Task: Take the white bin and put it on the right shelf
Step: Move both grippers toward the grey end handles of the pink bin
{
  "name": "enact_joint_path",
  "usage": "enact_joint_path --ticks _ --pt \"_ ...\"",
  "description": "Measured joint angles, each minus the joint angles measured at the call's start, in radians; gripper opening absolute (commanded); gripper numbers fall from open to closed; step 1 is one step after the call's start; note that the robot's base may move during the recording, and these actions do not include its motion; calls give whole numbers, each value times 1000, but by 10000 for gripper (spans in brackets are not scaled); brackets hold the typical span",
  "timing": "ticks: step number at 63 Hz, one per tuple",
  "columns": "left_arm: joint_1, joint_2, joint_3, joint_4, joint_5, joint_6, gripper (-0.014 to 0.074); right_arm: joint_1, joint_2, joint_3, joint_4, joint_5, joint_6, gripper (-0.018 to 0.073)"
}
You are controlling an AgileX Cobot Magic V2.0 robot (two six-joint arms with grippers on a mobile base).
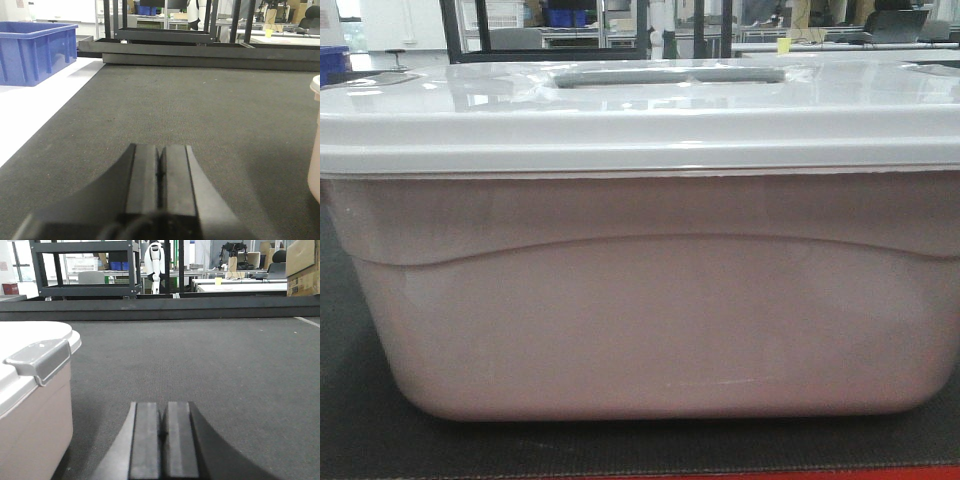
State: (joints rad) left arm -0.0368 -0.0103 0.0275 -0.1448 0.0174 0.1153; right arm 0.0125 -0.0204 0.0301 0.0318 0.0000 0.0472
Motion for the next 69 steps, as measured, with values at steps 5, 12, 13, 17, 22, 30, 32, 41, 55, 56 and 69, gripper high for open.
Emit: enact_joint_path --ticks 5,12,13,17,22,30,32,41,55,56,69 --pt "0 0 0 0 0 0 -119 0 0 0 0 0 0 69" --pt "0 0 0 0 0 0 -119 0 0 0 0 0 0 69" --pt "0 0 0 0 0 0 -119 0 0 0 0 0 0 69" --pt "0 0 0 0 0 0 -119 0 0 0 0 0 0 69" --pt "0 0 0 0 0 0 -119 0 0 0 0 0 0 69" --pt "0 0 0 0 0 0 -119 0 0 0 0 0 0 69" --pt "0 0 0 0 0 0 -119 0 0 0 0 0 0 69" --pt "0 0 0 0 0 0 -119 0 0 0 0 0 0 69" --pt "0 0 0 0 -17 0 -119 0 0 0 0 0 0 69" --pt "0 0 0 0 -17 0 -119 0 0 0 0 0 0 69" --pt "0 0 0 0 -45 0 -119 0 0 0 0 0 0 69"
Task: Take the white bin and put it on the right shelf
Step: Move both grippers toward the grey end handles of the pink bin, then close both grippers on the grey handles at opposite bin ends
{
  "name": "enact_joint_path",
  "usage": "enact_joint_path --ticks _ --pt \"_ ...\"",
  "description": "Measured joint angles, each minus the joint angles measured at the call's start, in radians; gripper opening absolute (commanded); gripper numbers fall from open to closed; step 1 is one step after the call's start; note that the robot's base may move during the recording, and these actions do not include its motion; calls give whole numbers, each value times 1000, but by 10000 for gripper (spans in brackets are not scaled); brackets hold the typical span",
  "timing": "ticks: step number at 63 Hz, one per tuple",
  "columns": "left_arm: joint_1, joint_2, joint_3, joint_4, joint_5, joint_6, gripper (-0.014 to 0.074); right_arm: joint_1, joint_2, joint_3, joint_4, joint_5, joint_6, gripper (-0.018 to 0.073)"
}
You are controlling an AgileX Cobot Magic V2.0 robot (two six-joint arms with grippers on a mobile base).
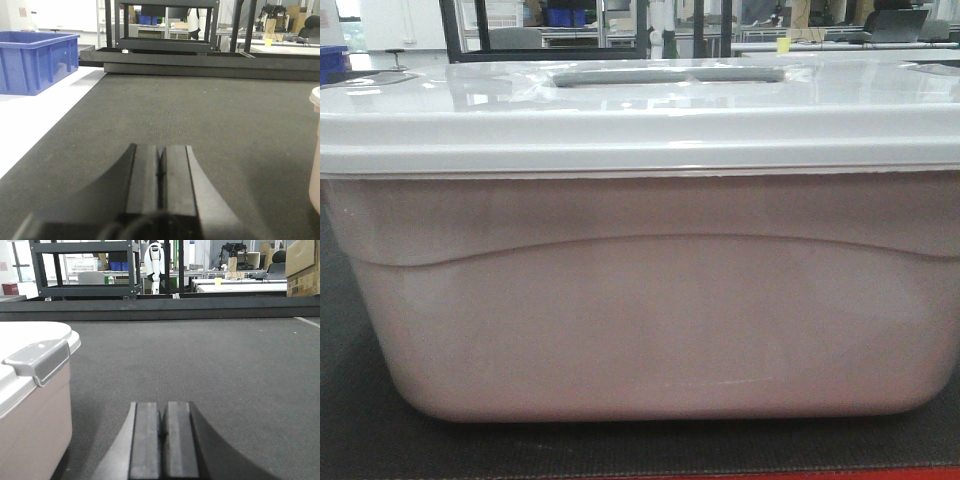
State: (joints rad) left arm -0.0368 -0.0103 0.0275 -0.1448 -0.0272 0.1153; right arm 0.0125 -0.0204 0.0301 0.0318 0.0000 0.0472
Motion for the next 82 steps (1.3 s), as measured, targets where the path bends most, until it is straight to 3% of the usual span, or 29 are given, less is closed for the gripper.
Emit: enact_joint_path --ticks 13,22,35,39,46,50,57,69,82 --pt "0 0 -14 0 -108 0 -118 0 0 -11 0 -74 0 69" --pt "0 28 -182 13 -14 0 -113 0 0 -140 0 -71 0 69" --pt "0 208 -535 22 237 0 -66 0 121 -383 0 -28 0 99" --pt "0 277 -630 -1 307 0 8 0 184 -439 0 -24 0 162" --pt "0 407 -735 -57 409 0 174 0 306 -518 0 -18 0 351" --pt "0 462 -770 -90 457 0 293 0 362 -546 0 -11 0 470" --pt "0 550 -803 -145 526 0 414 0 458 -591 0 17 0 624" --pt "0 629 -837 -257 603 0 432 0 581 -703 16 218 0 623" --pt "0 696 -935 -362 749 0 432 0 691 -893 151 490 5 623"
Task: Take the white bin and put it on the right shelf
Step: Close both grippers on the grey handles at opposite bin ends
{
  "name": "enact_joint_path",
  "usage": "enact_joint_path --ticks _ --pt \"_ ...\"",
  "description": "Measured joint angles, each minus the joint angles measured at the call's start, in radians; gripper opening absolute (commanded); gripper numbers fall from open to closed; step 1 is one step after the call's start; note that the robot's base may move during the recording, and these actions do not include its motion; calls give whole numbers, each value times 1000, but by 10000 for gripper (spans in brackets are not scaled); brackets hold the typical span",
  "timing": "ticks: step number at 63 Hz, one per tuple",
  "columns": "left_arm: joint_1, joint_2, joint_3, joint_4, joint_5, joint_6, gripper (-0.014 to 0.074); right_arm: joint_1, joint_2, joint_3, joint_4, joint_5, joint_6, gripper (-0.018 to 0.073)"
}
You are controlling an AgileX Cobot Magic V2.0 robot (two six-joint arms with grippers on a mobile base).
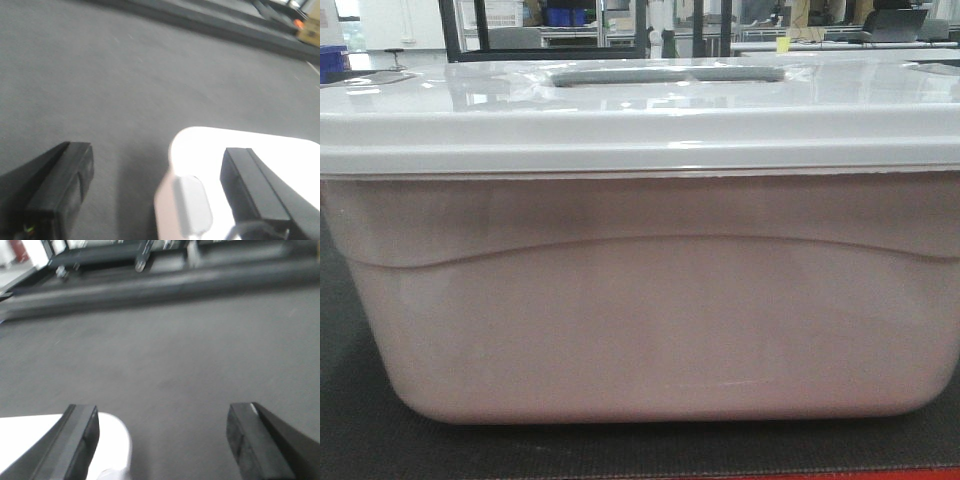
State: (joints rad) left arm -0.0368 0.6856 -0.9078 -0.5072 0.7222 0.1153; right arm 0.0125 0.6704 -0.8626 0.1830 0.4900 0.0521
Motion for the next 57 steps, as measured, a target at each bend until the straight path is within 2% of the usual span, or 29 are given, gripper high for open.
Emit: enact_joint_path --ticks 6,14,21,30,35,43,49,57 --pt "0 68 -41 -29 64 15 431 0 70 -82 78 106 0 623" --pt "0 152 -57 -100 120 90 431 0 172 -179 148 249 0 623" --pt "17 210 -57 -197 188 195 431 0 255 -233 171 363 1 623" --pt "96 286 -57 -361 297 353 431 -24 336 -247 228 457 -26 623" --pt "140 324 -57 -442 341 431 431 -72 352 -247 298 492 -92 623" --pt "196 392 -59 -575 409 528 431 -195 370 -250 461 567 -236 623" --pt "219 459 -59 -657 466 589 431 -268 411 -253 570 619 -340 623" --pt "233 554 -59 -746 485 645 431 -324 497 -255 688 711 -475 623"
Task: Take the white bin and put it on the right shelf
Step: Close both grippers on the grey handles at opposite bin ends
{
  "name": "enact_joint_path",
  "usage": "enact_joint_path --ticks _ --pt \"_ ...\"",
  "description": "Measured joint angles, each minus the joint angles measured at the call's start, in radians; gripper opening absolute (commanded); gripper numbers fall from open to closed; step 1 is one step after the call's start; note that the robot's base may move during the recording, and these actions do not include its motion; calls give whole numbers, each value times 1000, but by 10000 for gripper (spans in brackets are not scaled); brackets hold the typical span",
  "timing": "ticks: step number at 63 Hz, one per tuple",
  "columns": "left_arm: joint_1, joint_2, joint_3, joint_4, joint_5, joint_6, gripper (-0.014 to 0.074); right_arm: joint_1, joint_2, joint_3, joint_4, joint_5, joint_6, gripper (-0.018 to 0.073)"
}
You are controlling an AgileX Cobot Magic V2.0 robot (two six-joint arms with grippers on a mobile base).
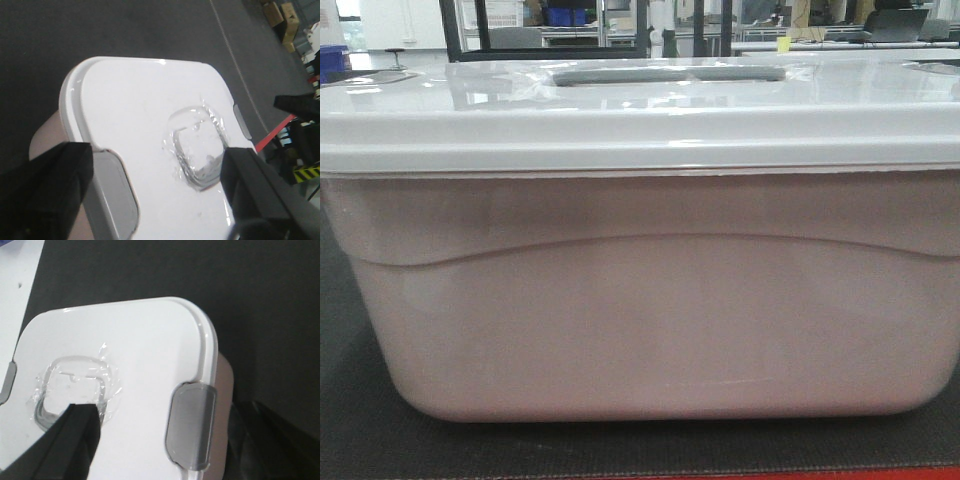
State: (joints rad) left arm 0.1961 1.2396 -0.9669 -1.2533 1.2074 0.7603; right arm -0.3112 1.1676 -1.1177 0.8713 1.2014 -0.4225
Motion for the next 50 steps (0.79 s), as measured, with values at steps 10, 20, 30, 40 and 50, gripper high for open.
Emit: enact_joint_path --ticks 10,20,30,40,50 --pt "3 91 0 -42 -4 26 430 -40 109 33 118 17 -143 623" --pt "4 142 0 32 -8 33 429 -57 178 108 153 8 -227 623" --pt "4 146 0 60 -9 33 428 -59 204 185 188 2 -282 623" --pt "0 146 47 72 -9 33 428 -59 208 265 276 -3 -345 623" --pt "-22 146 111 68 -10 33 428 -59 208 312 327 -9 -384 623"
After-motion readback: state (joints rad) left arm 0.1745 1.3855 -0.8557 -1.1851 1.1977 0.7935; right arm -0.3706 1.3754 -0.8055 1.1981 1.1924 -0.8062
